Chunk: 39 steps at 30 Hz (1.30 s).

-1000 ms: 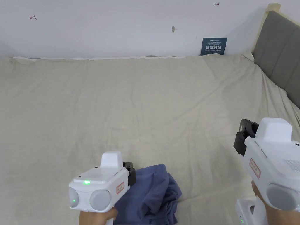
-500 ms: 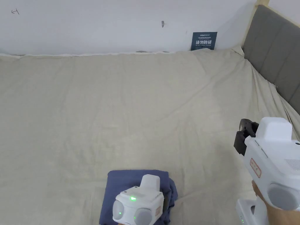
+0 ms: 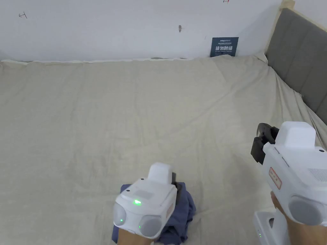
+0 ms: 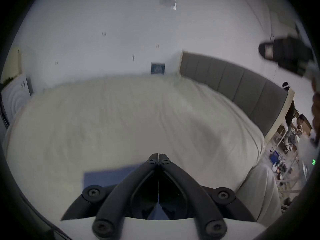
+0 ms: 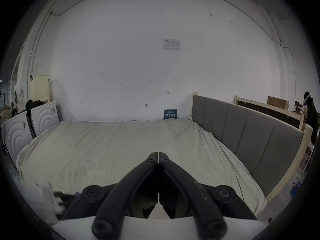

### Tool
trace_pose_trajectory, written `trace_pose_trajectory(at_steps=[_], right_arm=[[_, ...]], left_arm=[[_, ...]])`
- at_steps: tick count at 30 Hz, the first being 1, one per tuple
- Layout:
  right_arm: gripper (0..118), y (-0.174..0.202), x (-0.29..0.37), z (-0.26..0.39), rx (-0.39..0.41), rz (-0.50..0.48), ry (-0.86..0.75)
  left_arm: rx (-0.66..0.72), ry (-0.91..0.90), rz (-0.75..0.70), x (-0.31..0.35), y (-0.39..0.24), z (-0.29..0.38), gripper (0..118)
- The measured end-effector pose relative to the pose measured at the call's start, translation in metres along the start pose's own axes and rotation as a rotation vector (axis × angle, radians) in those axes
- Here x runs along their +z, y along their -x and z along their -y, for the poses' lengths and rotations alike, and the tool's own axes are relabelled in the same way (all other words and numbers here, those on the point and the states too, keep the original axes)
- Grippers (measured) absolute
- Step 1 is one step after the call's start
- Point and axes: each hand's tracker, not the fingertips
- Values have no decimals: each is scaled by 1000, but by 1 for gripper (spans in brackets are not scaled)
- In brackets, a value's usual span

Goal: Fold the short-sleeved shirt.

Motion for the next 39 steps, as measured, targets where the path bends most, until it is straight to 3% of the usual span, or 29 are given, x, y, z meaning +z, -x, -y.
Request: trace_pose_trajectory(at_steps=[7,14,27,39], right_arm=[[1,17,16,-13,4,-26,-61],[1,32,26,-22,32,-40,-111],[2,51,29,-23,61,-70,-140],[1,73,11,-2,60,-109,-73]], left_arm=[[-50,-257,-127,67,36,-62,0],[-77,-390,-279,101,80,-85,0],[-40,-423,-427,118,137,-75,0],[-26,-402,-426,114,143,-68,0]])
